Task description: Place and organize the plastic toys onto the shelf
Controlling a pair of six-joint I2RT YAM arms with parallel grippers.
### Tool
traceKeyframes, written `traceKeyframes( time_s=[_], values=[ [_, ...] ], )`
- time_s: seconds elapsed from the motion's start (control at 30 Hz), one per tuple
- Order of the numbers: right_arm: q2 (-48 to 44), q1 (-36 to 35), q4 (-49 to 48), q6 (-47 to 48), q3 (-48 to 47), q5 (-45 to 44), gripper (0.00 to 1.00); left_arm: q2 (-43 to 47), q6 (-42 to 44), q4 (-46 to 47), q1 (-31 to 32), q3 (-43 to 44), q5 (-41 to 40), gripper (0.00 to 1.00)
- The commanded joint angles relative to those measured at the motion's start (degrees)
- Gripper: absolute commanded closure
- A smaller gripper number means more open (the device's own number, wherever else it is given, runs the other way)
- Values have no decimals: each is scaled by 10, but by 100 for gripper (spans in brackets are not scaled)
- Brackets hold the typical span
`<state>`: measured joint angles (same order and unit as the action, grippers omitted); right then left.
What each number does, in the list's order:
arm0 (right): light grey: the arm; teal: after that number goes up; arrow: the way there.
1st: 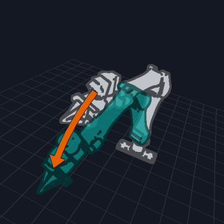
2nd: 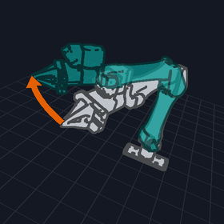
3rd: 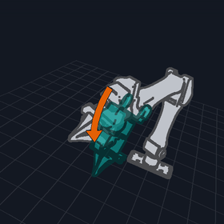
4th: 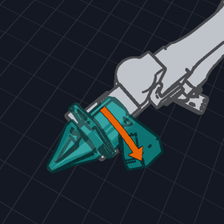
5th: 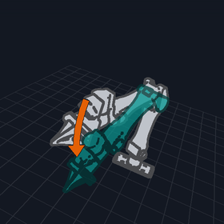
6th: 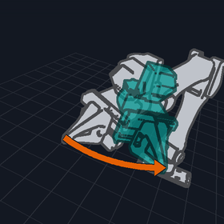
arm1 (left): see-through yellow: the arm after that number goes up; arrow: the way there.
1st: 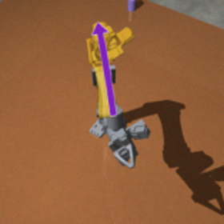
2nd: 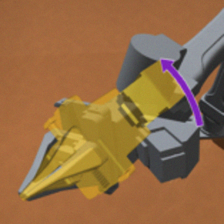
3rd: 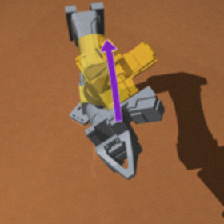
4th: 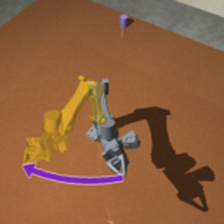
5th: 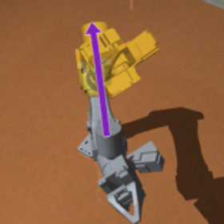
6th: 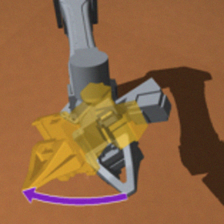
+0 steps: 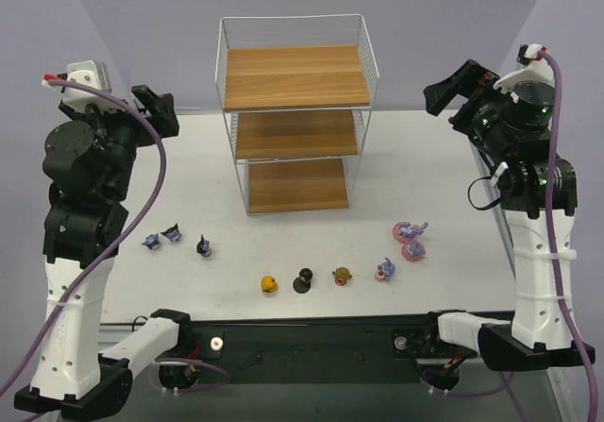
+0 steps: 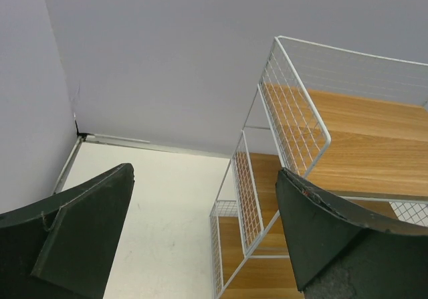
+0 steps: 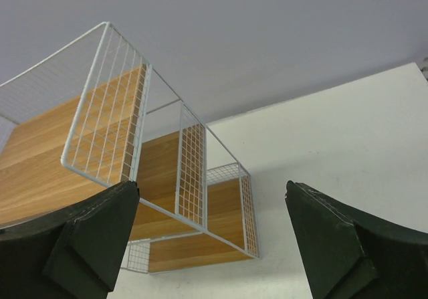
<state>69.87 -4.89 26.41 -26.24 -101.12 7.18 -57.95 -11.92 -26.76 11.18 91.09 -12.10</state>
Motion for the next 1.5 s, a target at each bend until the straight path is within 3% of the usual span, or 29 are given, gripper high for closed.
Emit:
traceKeyframes(
  time_s=[0.0, 0.27, 0.47, 0.73, 0.93, 1.13, 1.3, 1.47],
  values=[
    [-30, 6, 26, -26, 21, -33, 1, -11, -7, -30, -3, 5, 14, 3],
    [-59, 8, 118, -52, 84, -31, 4, -15, -48, -138, -3, -67, 41, 3],
    [-103, 8, 181, -85, 180, -30, 5, 91, -87, -131, -3, -208, 75, 3],
    [-149, -30, 219, -97, 302, -2, 10, 153, -111, -114, 26, -290, 50, 3],
    [-189, -191, 195, -146, 386, -70, 8, 123, -125, -100, 35, -323, 81, 3],
    [-218, -408, 148, -216, 465, -221, 7, 106, -172, -89, 45, -354, 100, 3],
    [-148, -604, 150, -324, 461, -375, 5, 84, -191, -86, 56, -357, 135, 3],
    [-20, -665, 184, -447, 429, -432, 7, 68, -191, -85, 73, -349, 153, 3]
  ],
)
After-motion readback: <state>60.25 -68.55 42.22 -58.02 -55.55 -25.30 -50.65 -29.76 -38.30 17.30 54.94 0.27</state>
